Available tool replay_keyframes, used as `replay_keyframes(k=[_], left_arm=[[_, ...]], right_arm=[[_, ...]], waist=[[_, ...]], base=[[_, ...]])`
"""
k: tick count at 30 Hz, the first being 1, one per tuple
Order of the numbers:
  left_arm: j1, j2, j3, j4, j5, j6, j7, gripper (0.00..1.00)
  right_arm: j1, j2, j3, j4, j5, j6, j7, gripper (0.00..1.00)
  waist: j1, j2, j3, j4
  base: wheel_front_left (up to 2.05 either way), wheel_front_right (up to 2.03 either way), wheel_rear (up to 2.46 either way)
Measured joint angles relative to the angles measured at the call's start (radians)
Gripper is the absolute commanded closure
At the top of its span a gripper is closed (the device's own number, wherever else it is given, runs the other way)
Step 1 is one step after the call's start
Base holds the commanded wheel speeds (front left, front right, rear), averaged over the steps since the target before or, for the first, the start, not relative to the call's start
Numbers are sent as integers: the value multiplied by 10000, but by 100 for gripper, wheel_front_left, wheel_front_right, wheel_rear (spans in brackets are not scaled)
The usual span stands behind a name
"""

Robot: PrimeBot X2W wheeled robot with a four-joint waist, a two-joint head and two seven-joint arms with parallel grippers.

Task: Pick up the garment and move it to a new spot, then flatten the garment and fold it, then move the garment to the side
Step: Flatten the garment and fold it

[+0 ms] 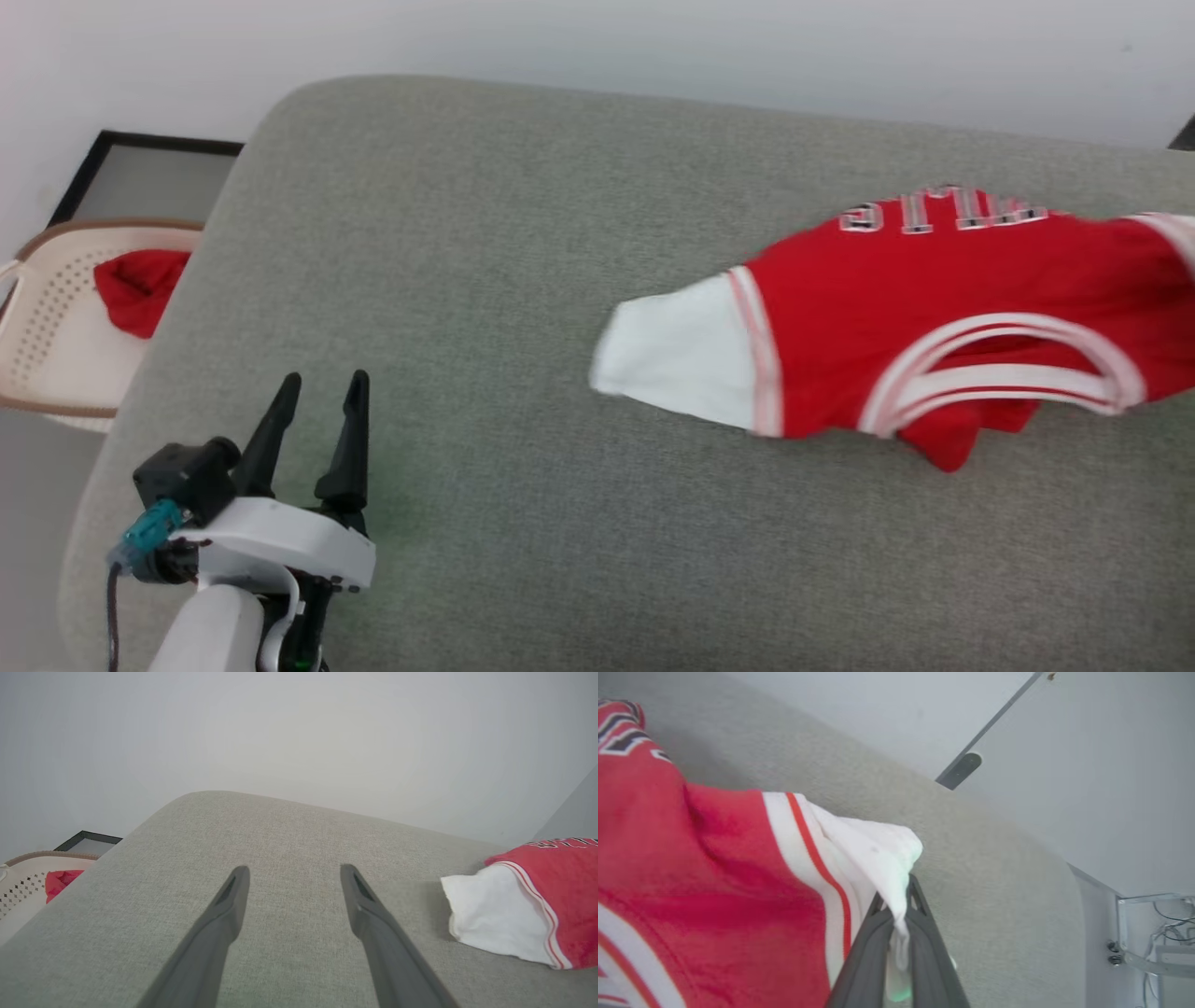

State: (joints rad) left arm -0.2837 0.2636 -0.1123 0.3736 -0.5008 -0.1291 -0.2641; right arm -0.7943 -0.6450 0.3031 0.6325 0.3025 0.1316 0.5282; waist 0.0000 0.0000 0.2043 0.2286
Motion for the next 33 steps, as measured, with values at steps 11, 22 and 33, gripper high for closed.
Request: replay_keyframes(k=[11, 22, 33], left_arm=[[25, -12, -148, -84, -174, -2, 0, 0], [-32, 439, -115, -36, -165, -4, 0, 0], [-336, 1889, -1085, -364, -86, -23, 397, 0]], right_arm=[[1231, 685, -2194, 731, -1367, -2, -439, 100], [1363, 1645, -3448, 796, -2520, -2, -1674, 0], [3183, 3051, -2349, -2370, 483, -2, -3396, 0]], waist=[[0, 0, 214, -232], [0, 0, -17, -491], [0, 0, -616, -1145]], base=[[0, 0, 0], [0, 0, 0], [0, 0, 0]])
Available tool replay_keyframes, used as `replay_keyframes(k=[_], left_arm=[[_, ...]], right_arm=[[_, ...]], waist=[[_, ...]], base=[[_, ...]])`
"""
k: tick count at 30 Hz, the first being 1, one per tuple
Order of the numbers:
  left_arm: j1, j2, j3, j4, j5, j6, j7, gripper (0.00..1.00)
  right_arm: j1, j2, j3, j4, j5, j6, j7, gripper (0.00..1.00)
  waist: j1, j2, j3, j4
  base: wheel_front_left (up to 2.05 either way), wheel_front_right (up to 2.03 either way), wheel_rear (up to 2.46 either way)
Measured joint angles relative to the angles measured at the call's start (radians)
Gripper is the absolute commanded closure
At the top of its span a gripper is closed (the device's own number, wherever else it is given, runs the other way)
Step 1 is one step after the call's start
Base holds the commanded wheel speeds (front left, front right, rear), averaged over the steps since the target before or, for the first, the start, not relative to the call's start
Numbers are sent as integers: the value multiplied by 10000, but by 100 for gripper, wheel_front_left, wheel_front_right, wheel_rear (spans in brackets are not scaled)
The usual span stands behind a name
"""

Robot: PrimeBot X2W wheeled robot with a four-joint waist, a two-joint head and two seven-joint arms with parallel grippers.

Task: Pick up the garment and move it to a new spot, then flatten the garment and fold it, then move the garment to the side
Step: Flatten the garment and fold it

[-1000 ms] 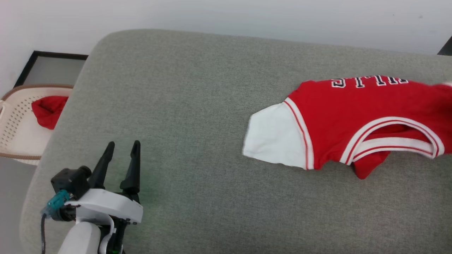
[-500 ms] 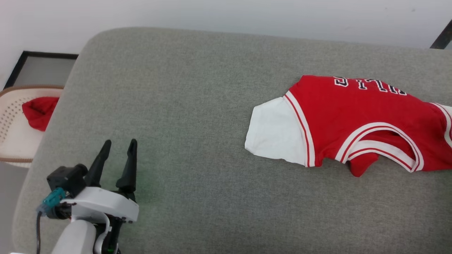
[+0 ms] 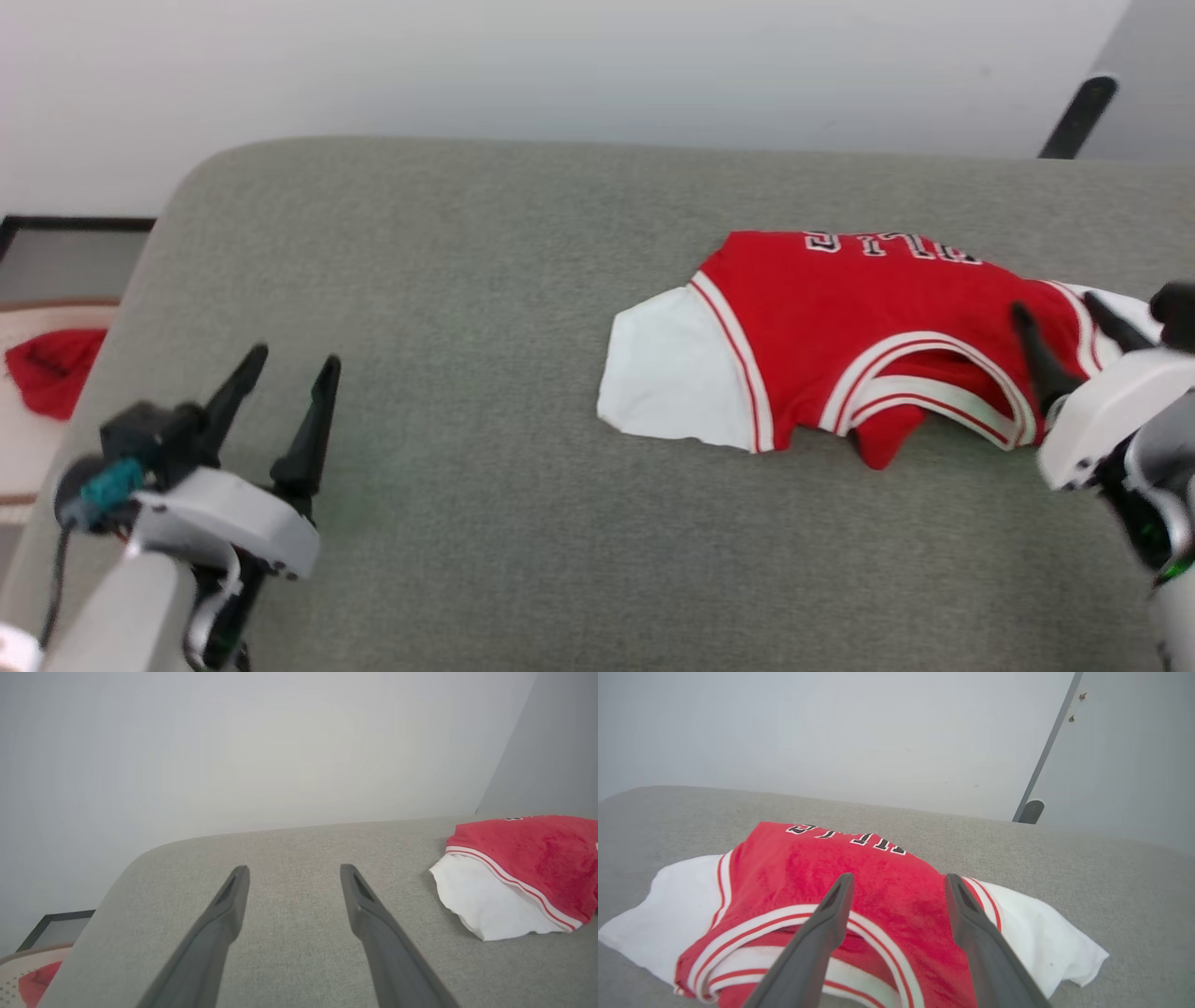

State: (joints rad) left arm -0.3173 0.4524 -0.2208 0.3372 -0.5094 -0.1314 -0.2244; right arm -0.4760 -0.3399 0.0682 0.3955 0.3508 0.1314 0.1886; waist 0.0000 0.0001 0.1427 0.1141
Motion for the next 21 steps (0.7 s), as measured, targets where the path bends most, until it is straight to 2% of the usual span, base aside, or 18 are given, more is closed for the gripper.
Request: replay_keyframes(k=[6, 11, 17, 21], left_arm=[[-1136, 1434, -1501, -809, -278, 0, 1014, 0], [-2610, 2414, -3446, -1499, -1099, -2, 2163, 0], [-4217, 2941, -6383, -1808, -2452, -4, 3492, 0], [-5302, 3062, -8358, -1668, -3103, -4, 4094, 0]], right_arm=[[1419, 642, 326, -1703, 316, 0, -399, 0], [2419, 1126, 336, -2669, 345, 0, -483, 0], [3111, 1636, -117, -3557, 244, 0, -481, 0], [3248, 1835, -295, -3894, 144, 0, -445, 0]], waist=[[0, 0, -235, -527], [0, 0, -336, -1012], [0, 0, -306, -1644], [0, 0, -128, -2035]], base=[[0, 0, 0], [0, 0, 0], [0, 0, 0], [0, 0, 0]])
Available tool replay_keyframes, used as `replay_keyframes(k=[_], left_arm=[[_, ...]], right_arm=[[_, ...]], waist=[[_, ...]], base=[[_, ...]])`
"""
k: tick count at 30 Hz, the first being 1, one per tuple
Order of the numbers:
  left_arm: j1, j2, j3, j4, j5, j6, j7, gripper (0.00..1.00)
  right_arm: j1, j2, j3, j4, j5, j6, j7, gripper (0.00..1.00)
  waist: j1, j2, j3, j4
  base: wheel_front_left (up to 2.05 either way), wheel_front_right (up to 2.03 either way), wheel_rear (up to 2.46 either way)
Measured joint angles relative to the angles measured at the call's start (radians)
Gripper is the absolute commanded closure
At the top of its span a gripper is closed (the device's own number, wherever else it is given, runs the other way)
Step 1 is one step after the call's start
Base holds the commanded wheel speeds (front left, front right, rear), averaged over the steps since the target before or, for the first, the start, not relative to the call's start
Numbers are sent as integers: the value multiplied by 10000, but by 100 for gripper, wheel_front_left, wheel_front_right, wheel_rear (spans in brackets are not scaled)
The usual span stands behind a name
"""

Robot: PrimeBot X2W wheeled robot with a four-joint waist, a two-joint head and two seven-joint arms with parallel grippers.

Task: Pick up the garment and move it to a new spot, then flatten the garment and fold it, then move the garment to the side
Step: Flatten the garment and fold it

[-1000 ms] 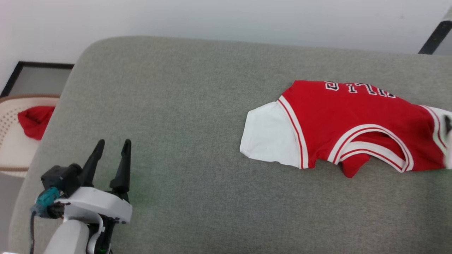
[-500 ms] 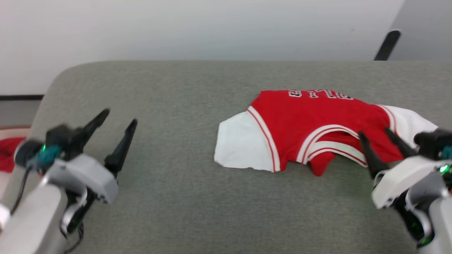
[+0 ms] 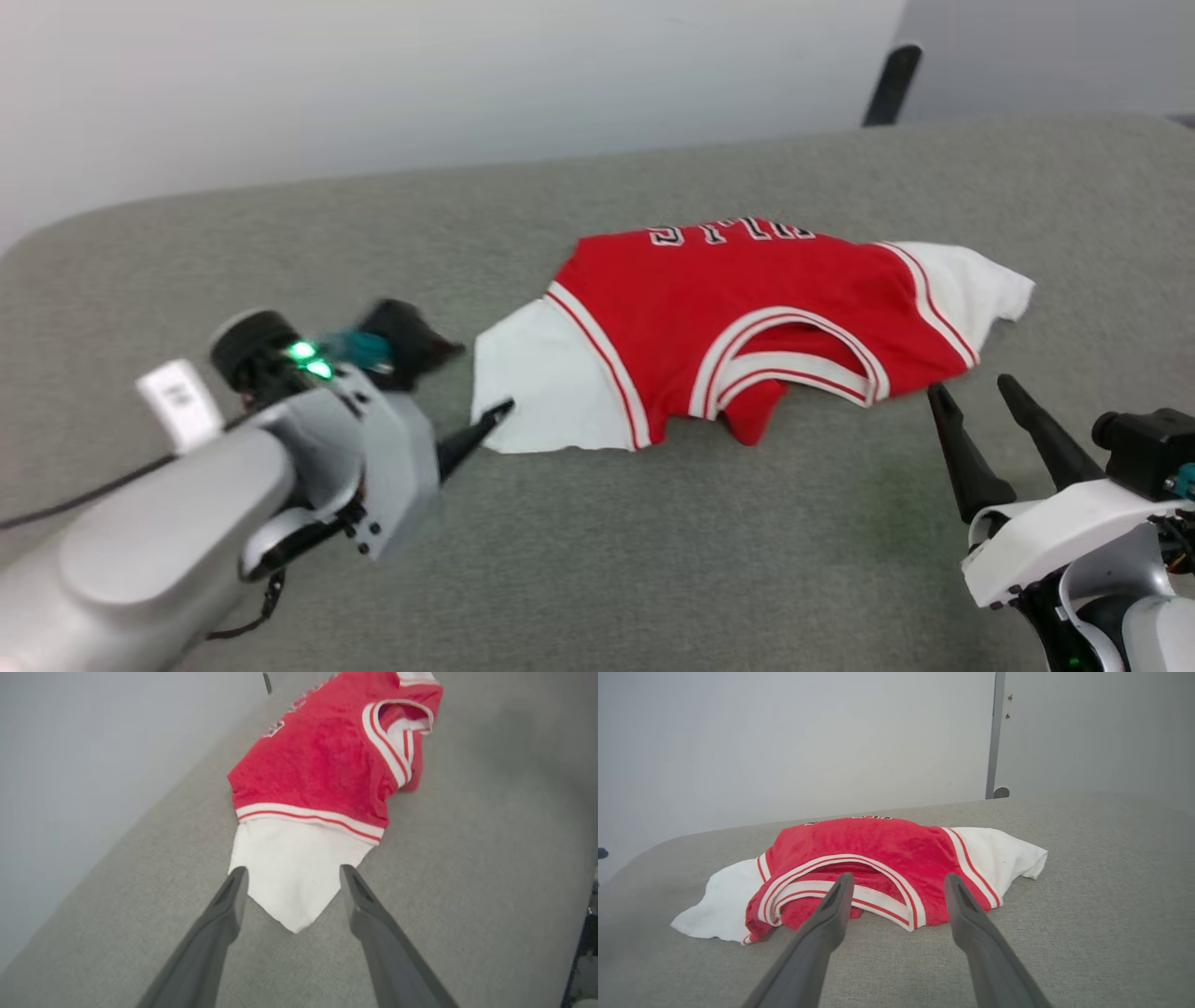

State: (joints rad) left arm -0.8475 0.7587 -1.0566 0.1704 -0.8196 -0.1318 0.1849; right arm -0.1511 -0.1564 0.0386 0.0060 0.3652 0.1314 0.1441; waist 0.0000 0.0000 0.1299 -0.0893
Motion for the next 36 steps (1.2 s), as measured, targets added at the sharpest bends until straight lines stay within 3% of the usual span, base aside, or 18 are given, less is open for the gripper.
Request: replay_keyframes(k=[4, 7, 16, 28, 30, 31, 32, 33, 36], left_arm=[[-947, -104, -1705, 520, -627, 0, 479, 0], [-1395, -345, -2161, 777, -746, 0, 861, 0], [-1024, -690, -2249, 823, 207, 0, 2071, 0], [-1108, -639, -2180, 1708, 1032, -2, 1902, 0], [-1098, -639, -2165, 1697, 1177, -4, 1933, 4], [-1099, -637, -2157, 1695, 1177, -4, 1931, 32], [-1104, -639, -2150, 1682, 1189, -4, 1929, 74], [-1117, -640, -2146, 1670, 1239, -6, 1929, 100], [-1179, -671, -2134, 1639, 1279, -2, 1894, 100]], right_arm=[[-4, 128, -59, -234, -138, 0, 15, 0], [-27, 205, -48, -337, -224, 0, 12, 0], [-239, 422, 81, -201, -299, 0, -215, 0], [-435, 541, 201, 33, -284, 0, -384, 0], [-504, 497, 236, 90, -280, 0, -291, 0], [-586, 453, 257, 115, -272, 0, -228, 0], [-694, 397, 280, 163, -226, 0, -82, 0], [-797, 320, 318, 221, -213, 0, 81, 0], [-1232, 52, 456, 520, 63, 0, 794, 0]], waist=[[0, 0, 297, -299], [0, 0, 524, -497], [0, 0, 1104, -1084], [0, 1, 1567, -1639], [0, 0, 1632, -1685], [0, 0, 1661, -1703], [0, 0, 1693, -1718], [0, 0, 1726, -1730], [0, 0, 1826, -1743]], base=[[0, 0, 0], [0, 0, 0], [0, 0, 0], [0, 0, 0], [0, 0, 0], [0, 0, 0], [0, 0, 0], [0, 0, 0], [0, 0, 0]])
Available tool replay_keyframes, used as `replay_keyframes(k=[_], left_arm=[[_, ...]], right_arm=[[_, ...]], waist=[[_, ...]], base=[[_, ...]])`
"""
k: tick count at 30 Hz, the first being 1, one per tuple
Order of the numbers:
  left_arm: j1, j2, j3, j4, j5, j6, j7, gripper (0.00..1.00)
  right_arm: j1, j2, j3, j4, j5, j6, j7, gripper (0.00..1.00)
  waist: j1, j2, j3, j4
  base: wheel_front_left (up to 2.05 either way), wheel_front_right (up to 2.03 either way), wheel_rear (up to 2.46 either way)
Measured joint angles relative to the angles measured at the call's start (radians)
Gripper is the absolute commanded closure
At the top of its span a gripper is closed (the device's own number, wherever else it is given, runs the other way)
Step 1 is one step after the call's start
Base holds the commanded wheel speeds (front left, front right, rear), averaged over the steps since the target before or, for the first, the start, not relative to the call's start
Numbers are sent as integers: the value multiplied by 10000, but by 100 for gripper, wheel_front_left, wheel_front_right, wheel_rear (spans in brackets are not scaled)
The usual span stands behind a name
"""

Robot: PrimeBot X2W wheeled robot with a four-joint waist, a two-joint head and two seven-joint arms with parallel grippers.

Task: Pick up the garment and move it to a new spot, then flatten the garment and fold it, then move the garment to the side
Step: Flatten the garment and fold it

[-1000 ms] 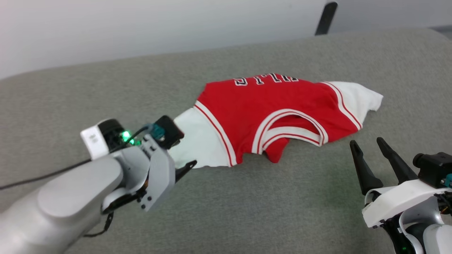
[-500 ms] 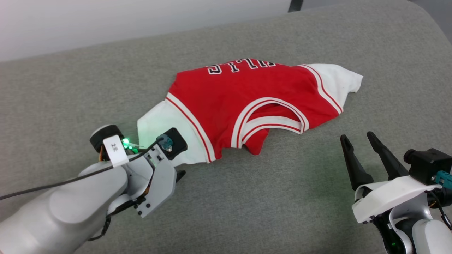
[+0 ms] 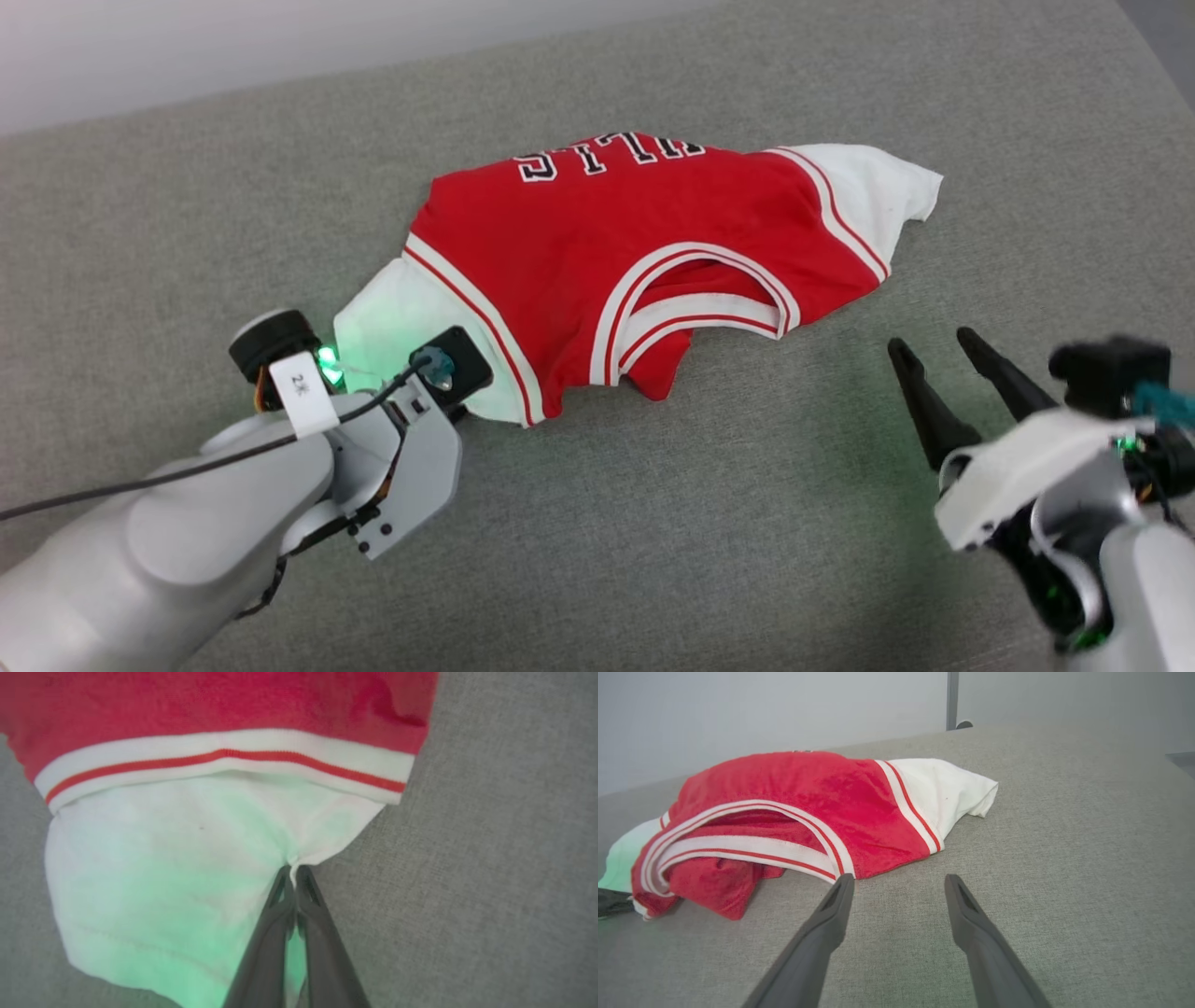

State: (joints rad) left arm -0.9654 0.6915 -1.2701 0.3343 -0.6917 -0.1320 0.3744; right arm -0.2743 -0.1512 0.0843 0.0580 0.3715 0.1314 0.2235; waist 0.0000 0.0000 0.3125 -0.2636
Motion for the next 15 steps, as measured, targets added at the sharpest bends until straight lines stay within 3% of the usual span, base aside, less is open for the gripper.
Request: replay_keyframes(k=[10, 15], left_arm=[[-231, -293, -4, -173, 196, 2, -221, 100], [-402, -441, 2, -301, 238, 2, -270, 100]], right_arm=[[-3013, -1053, -591, 2127, 702, -2, 3047, 0], [-4521, -943, -1058, 3672, 541, 0, 4426, 0]], waist=[[0, 0, 298, 375], [0, 0, 505, 657]], base=[[0, 0, 0], [0, 0, 0]])
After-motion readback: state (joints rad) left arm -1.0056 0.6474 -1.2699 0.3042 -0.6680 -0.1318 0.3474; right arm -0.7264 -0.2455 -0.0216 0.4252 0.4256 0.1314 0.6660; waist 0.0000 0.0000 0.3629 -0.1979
